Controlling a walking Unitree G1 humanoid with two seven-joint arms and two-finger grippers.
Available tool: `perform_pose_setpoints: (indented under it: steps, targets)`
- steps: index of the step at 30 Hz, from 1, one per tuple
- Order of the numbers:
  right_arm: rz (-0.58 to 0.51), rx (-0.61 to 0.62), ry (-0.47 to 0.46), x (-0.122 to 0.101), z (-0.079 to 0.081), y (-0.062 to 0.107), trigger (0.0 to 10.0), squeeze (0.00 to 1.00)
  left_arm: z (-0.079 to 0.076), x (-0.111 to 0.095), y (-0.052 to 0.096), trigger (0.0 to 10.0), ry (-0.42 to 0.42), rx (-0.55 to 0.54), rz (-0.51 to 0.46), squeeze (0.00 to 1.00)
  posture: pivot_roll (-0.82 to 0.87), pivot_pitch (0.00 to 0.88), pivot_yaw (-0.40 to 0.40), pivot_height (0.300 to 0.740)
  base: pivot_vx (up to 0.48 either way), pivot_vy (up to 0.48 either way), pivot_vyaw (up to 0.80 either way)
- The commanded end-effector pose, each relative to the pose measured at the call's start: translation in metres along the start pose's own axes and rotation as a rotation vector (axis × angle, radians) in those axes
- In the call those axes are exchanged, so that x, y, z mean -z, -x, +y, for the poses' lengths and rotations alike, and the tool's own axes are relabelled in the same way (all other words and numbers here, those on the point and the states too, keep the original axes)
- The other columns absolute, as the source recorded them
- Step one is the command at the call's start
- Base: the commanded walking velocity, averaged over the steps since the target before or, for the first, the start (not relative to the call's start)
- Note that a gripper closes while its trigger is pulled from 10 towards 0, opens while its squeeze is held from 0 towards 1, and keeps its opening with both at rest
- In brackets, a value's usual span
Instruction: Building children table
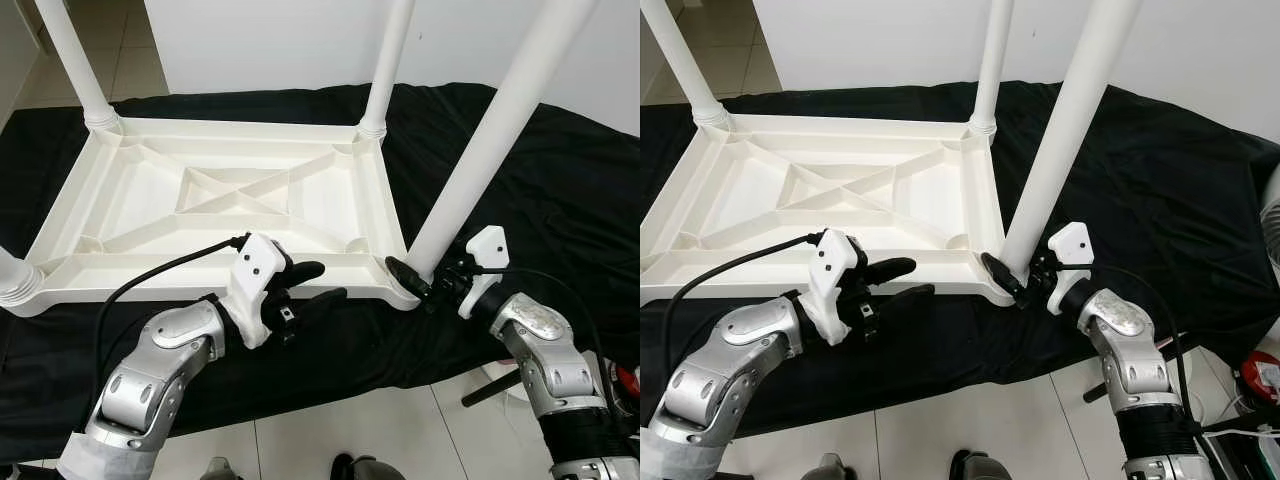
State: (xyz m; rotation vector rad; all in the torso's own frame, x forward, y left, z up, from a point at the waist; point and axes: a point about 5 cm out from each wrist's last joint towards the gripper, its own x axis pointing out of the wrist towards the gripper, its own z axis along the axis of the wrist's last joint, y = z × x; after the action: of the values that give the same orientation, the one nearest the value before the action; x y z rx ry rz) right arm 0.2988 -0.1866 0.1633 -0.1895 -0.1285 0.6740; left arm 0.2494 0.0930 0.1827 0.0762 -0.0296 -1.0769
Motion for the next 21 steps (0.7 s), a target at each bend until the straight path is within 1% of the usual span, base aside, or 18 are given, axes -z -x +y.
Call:
perform_pose_setpoints:
  steps: [1, 2, 4, 5, 7, 10, 12, 14, 15, 16, 17, 20, 21]
  targets:
    - [0.013, -0.025, -0.021, 0.006, 0.002, -0.001, 10.0, 0.0, 0.0, 0.001, -0.001, 10.0, 0.003, -0.031, 0.004, 0.0, 0.06, 0.129, -0.025, 0.74, 0.0, 0.0, 0.0]
    - [0.008, -0.027, -0.02, 0.006, 0.002, -0.003, 4.6, 0.0, 0.0, 0.001, -0.001, 10.0, 0.006, -0.031, 0.002, 0.0, 0.06, 0.127, -0.025, 0.74, 0.0, 0.0, 0.0]
    - [0.005, -0.028, -0.019, 0.006, 0.002, -0.005, 4.6, 0.0, 0.0, 0.0, -0.002, 10.0, 0.008, -0.031, 0.001, 0.0, 0.06, 0.126, -0.025, 0.74, 0.0, 0.0, 0.0]
    - [0.002, -0.036, -0.015, 0.006, 0.003, -0.007, 0.0, 0.0, 0.0, 0.0, -0.002, 10.0, 0.008, -0.028, 0.002, 0.0, 0.06, 0.126, -0.026, 0.74, 0.0, 0.0, 0.0]
    - [0.0, -0.035, -0.017, 0.005, 0.003, -0.01, 0.0, 0.0, -0.003, 0.001, -0.002, 10.0, -0.002, -0.016, 0.011, 0.0, 0.06, 0.126, -0.029, 0.74, 0.0, 0.0, 0.0]
    - [0.003, -0.032, -0.018, 0.005, 0.002, -0.01, 0.0, 0.0, -0.004, 0.002, -0.002, 10.0, -0.005, -0.013, 0.014, 0.0, 0.06, 0.125, -0.032, 0.74, 0.0, 0.0, 0.0]
    - [0.021, 0.004, -0.024, 0.008, 0.0, -0.01, 0.0, 0.0, -0.006, 0.004, -0.002, 10.0, 0.0, -0.018, 0.017, 0.0, 0.06, 0.126, -0.037, 0.74, 0.0, 0.0, 0.0]
    - [0.041, 0.071, -0.028, 0.01, -0.003, -0.01, 0.0, 0.0, -0.007, 0.005, -0.002, 10.0, 0.006, -0.022, 0.017, 0.0, 0.06, 0.126, -0.04, 0.74, 0.0, 0.0, 0.0]
    - [0.041, 0.071, -0.028, 0.01, -0.003, -0.01, 0.0, 0.0, -0.007, 0.005, -0.002, 10.0, 0.006, -0.022, 0.017, 0.0, 0.06, 0.126, -0.04, 0.74, 0.0, 0.0, 0.0]
    - [0.062, 0.116, -0.031, 0.012, -0.003, -0.011, 0.0, 0.0, -0.007, 0.006, -0.003, 10.0, 0.004, -0.024, 0.018, 0.0, 0.06, 0.124, -0.048, 0.74, 0.0, 0.0, 0.0]
    - [0.07, 0.156, -0.033, 0.014, -0.002, -0.011, 0.0, 0.0, -0.008, 0.006, -0.004, 10.0, 0.006, -0.028, 0.018, 0.0, 0.06, 0.124, -0.048, 0.74, 0.0, 0.0, 0.0]
    - [0.072, 0.191, -0.035, 0.014, 0.0, -0.011, 0.0, 0.0, -0.007, 0.006, -0.004, 10.0, 0.008, -0.031, 0.017, 0.0, 0.06, 0.124, -0.048, 0.74, 0.0, 0.0, 0.0]
    - [0.077, 0.236, -0.049, 0.016, 0.004, -0.012, 0.0, 0.0, -0.007, 0.007, -0.005, 10.0, 0.007, -0.034, 0.016, 0.0, 0.06, 0.121, -0.056, 0.74, 0.0, 0.0, 0.0]
